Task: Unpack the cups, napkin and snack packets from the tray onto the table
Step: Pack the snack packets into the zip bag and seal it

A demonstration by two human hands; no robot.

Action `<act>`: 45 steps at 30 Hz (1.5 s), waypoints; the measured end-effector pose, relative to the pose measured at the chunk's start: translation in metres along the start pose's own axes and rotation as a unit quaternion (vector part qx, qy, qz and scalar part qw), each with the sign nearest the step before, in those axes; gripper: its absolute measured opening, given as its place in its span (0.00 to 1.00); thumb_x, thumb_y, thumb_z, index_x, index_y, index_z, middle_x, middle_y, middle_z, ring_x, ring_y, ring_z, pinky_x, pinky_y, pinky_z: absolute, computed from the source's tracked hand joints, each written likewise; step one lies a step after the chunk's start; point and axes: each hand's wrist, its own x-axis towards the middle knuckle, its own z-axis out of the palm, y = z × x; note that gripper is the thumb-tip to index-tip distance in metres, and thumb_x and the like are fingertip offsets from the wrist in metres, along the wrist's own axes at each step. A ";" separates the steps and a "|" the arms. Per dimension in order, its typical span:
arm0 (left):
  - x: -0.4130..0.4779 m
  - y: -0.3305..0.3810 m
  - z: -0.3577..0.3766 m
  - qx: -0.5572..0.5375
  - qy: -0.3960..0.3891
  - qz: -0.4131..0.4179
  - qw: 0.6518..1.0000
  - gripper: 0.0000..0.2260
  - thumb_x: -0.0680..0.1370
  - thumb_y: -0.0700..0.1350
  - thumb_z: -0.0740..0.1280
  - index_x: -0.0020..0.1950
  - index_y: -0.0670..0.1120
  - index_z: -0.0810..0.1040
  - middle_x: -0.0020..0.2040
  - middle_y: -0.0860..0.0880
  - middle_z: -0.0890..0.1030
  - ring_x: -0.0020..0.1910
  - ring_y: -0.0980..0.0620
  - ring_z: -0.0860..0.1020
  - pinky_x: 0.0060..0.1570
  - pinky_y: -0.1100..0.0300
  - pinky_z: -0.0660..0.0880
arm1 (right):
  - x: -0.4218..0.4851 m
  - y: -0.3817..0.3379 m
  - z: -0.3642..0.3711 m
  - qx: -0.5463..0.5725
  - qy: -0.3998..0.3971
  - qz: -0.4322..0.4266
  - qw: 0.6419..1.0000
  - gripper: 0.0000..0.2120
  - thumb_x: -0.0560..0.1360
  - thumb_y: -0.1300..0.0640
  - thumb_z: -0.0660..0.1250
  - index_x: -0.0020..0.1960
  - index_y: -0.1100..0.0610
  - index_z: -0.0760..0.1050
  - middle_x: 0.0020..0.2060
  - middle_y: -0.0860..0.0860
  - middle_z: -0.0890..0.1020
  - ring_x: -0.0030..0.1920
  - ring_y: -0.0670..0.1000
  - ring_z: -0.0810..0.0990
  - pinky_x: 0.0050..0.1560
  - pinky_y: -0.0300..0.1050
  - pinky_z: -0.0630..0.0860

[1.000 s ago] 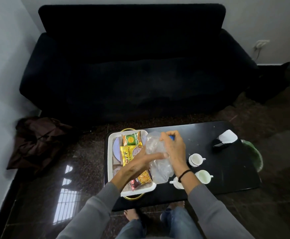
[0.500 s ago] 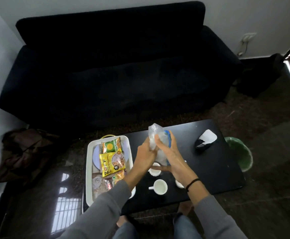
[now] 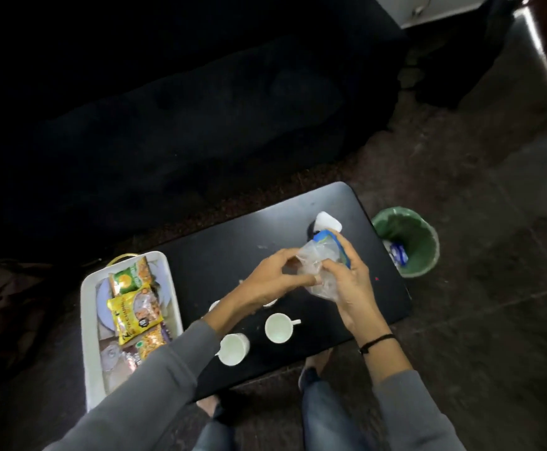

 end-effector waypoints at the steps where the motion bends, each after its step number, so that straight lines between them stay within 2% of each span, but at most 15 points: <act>1: 0.010 0.001 0.010 -0.020 -0.013 0.003 1.000 0.20 0.73 0.50 0.77 0.64 0.51 0.80 0.58 0.53 0.83 0.59 0.55 0.81 0.61 0.58 0.77 | 0.006 0.001 -0.015 0.006 0.019 0.000 1.000 0.27 0.76 0.73 0.64 0.66 0.48 0.80 0.60 0.59 0.85 0.55 0.58 0.86 0.54 0.57 0.84; 6: 0.053 0.011 0.068 -0.061 -0.045 -0.003 0.997 0.19 0.74 0.50 0.76 0.65 0.54 0.80 0.57 0.55 0.85 0.55 0.58 0.83 0.50 0.65 0.77 | 0.032 0.007 -0.077 0.075 0.123 0.025 0.989 0.23 0.77 0.72 0.64 0.59 0.47 0.84 0.53 0.58 0.88 0.47 0.54 0.88 0.43 0.48 0.85; 10: 0.094 0.007 0.118 -0.044 -0.055 -0.030 0.997 0.21 0.76 0.48 0.75 0.68 0.51 0.77 0.61 0.55 0.82 0.54 0.56 0.83 0.46 0.65 0.76 | 0.062 0.016 -0.123 0.064 0.208 0.027 0.976 0.25 0.80 0.68 0.62 0.74 0.53 0.73 0.63 0.60 0.82 0.60 0.61 0.83 0.56 0.56 0.82; 13: 0.126 0.006 0.149 -0.012 -0.074 -0.053 0.996 0.22 0.77 0.47 0.74 0.70 0.49 0.75 0.64 0.52 0.81 0.58 0.50 0.82 0.51 0.58 0.78 | 0.093 0.017 -0.153 0.028 0.256 0.029 0.966 0.28 0.76 0.66 0.60 0.74 0.50 0.71 0.65 0.56 0.80 0.63 0.59 0.80 0.64 0.61 0.79; 15: 0.146 0.005 0.165 0.001 -0.081 -0.071 0.994 0.21 0.77 0.47 0.73 0.70 0.48 0.76 0.64 0.50 0.81 0.59 0.50 0.81 0.55 0.55 0.78 | 0.115 0.016 -0.172 -0.015 0.295 0.034 0.955 0.29 0.74 0.65 0.62 0.74 0.50 0.70 0.66 0.55 0.79 0.63 0.58 0.79 0.65 0.59 0.78; 18: 0.173 0.004 0.179 0.007 -0.087 -0.087 0.992 0.19 0.79 0.46 0.72 0.70 0.47 0.76 0.64 0.49 0.80 0.56 0.52 0.81 0.52 0.57 0.77 | 0.149 0.014 -0.196 -0.069 0.366 0.058 0.926 0.31 0.73 0.57 0.70 0.75 0.49 0.67 0.64 0.54 0.77 0.57 0.56 0.78 0.56 0.51 0.77; 20: 0.189 0.004 0.183 0.009 -0.090 -0.094 0.991 0.17 0.79 0.45 0.71 0.68 0.46 0.76 0.62 0.48 0.81 0.52 0.52 0.80 0.50 0.58 0.78 | 0.179 0.015 -0.213 -0.088 0.393 0.089 0.911 0.35 0.72 0.53 0.74 0.73 0.56 0.63 0.64 0.58 0.76 0.57 0.58 0.77 0.53 0.49 0.74; 22: 0.202 0.003 0.184 0.016 -0.088 -0.106 0.990 0.15 0.80 0.45 0.69 0.67 0.45 0.77 0.58 0.47 0.82 0.52 0.48 0.82 0.50 0.56 0.79 | 0.210 0.013 -0.227 -0.078 0.396 0.119 0.907 0.39 0.72 0.53 0.76 0.75 0.62 0.59 0.69 0.62 0.72 0.64 0.62 0.76 0.58 0.55 0.78; 24: 0.214 0.001 0.182 0.018 -0.083 -0.123 0.989 0.13 0.80 0.45 0.68 0.65 0.45 0.78 0.55 0.47 0.83 0.51 0.47 0.84 0.47 0.55 0.81 | 0.237 0.011 -0.236 -0.044 0.388 0.144 0.909 0.41 0.73 0.54 0.76 0.76 0.62 0.56 0.74 0.61 0.67 0.68 0.62 0.72 0.55 0.60 0.82; 28: 0.230 -0.005 0.180 0.024 -0.082 -0.138 0.987 0.11 0.80 0.44 0.67 0.63 0.46 0.79 0.47 0.54 0.80 0.40 0.56 0.80 0.43 0.61 0.79 | 0.267 0.017 -0.250 -0.026 0.372 0.186 0.909 0.44 0.74 0.53 0.76 0.79 0.58 0.52 0.76 0.58 0.63 0.70 0.62 0.70 0.54 0.64 0.83; 31: 0.235 -0.007 0.182 0.032 -0.085 -0.143 0.986 0.10 0.80 0.44 0.67 0.61 0.46 0.80 0.45 0.56 0.80 0.39 0.59 0.79 0.41 0.64 0.78 | 0.269 0.028 -0.253 -0.046 0.356 0.185 0.915 0.30 0.74 0.55 0.76 0.69 0.58 0.65 0.67 0.58 0.71 0.62 0.59 0.76 0.52 0.61 0.85; 34: 0.235 -0.005 0.185 0.036 -0.087 -0.148 0.985 0.10 0.80 0.45 0.67 0.60 0.47 0.81 0.44 0.56 0.81 0.41 0.56 0.80 0.45 0.61 0.79 | 0.262 0.041 -0.253 -0.062 0.341 0.184 0.920 0.18 0.74 0.55 0.76 0.57 0.60 0.72 0.56 0.57 0.75 0.53 0.55 0.78 0.48 0.53 0.85; 37: 0.233 -0.002 0.187 0.033 -0.085 -0.153 0.984 0.09 0.79 0.45 0.67 0.59 0.48 0.81 0.44 0.55 0.82 0.43 0.55 0.81 0.49 0.58 0.80 | 0.251 0.047 -0.244 -0.062 0.330 0.178 0.925 0.17 0.75 0.56 0.75 0.58 0.64 0.75 0.54 0.59 0.78 0.50 0.54 0.79 0.51 0.51 0.85; 41: 0.225 0.001 0.184 0.023 -0.065 -0.152 0.986 0.10 0.79 0.45 0.68 0.59 0.49 0.81 0.44 0.56 0.83 0.42 0.56 0.82 0.50 0.55 0.82 | 0.227 0.045 -0.222 -0.079 0.308 0.156 0.935 0.18 0.76 0.57 0.73 0.62 0.65 0.77 0.59 0.61 0.81 0.56 0.56 0.82 0.54 0.52 0.84; 45: 0.210 -0.002 0.173 0.013 -0.043 -0.152 0.987 0.10 0.78 0.45 0.68 0.59 0.49 0.81 0.42 0.56 0.82 0.39 0.61 0.80 0.51 0.53 0.82 | 0.195 0.040 -0.192 -0.115 0.279 0.123 0.945 0.15 0.76 0.58 0.72 0.58 0.65 0.79 0.52 0.57 0.81 0.50 0.52 0.80 0.42 0.45 0.82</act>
